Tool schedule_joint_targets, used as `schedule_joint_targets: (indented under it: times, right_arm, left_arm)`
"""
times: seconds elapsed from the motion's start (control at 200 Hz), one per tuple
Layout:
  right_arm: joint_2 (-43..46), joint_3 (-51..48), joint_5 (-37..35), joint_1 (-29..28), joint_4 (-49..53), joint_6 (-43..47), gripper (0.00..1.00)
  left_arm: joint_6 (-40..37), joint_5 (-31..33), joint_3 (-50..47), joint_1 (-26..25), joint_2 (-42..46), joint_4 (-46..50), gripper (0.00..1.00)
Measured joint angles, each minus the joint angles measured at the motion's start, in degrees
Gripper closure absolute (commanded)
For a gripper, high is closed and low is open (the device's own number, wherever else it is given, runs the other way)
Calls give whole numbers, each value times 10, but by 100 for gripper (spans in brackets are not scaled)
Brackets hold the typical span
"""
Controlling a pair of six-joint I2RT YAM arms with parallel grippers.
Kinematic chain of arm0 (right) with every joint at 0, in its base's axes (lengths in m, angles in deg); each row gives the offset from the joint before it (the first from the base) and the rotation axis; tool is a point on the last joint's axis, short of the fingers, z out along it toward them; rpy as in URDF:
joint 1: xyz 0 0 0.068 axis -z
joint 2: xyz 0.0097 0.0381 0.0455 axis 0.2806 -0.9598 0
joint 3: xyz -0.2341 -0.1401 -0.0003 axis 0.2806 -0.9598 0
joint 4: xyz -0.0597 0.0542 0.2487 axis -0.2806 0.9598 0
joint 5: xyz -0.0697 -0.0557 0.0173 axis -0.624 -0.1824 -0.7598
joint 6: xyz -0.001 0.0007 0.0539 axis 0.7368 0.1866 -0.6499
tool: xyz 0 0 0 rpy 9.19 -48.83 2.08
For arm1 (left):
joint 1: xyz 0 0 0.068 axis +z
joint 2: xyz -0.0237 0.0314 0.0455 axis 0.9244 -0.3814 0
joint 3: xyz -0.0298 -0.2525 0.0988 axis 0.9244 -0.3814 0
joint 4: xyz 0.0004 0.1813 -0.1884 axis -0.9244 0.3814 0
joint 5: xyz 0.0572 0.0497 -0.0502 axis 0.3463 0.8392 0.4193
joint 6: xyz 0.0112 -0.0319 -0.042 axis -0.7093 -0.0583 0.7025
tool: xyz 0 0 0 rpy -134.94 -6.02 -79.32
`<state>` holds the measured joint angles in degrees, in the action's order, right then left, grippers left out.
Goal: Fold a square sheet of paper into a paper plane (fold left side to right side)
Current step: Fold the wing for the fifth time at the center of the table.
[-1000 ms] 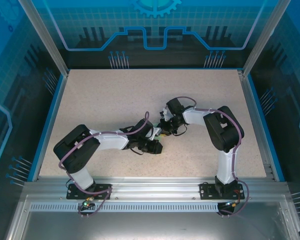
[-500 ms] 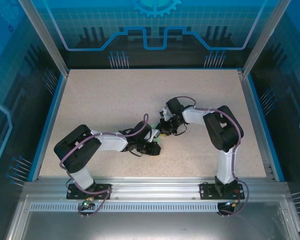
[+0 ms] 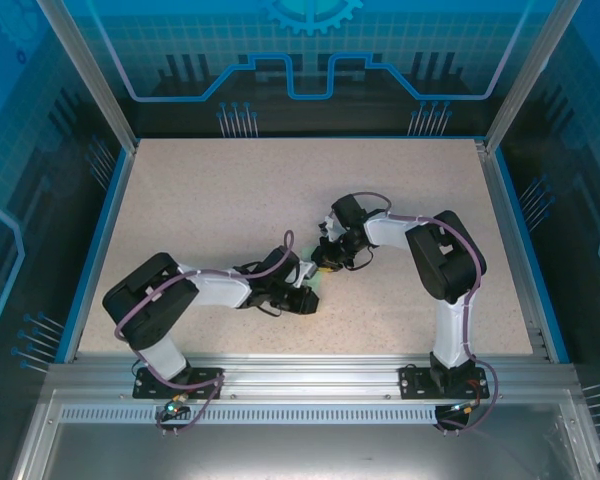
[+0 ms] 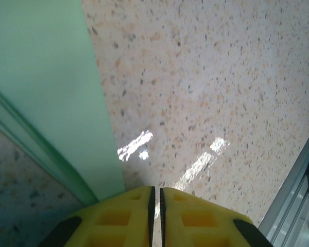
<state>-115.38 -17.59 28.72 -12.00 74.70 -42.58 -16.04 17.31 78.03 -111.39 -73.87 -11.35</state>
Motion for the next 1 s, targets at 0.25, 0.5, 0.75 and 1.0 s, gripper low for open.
schedule_joint_targets:
  times: [0.25,0.5,0.75,1.0]
  right_arm:
    - [-2,4,0,0,5,0,86]
    - [-2,4,0,0,5,0,86]
    - [-2,4,0,0,5,0,86]
    - [-2,4,1,0,5,0,86]
  left_arm:
    - [0,0,-23,-21,26,16,85]
    - [0,-4,-32,-15,102,83,82]
    - [-15,-13,38,27,104,100,78]
    - [-18,-30,60,27,5,84,76]
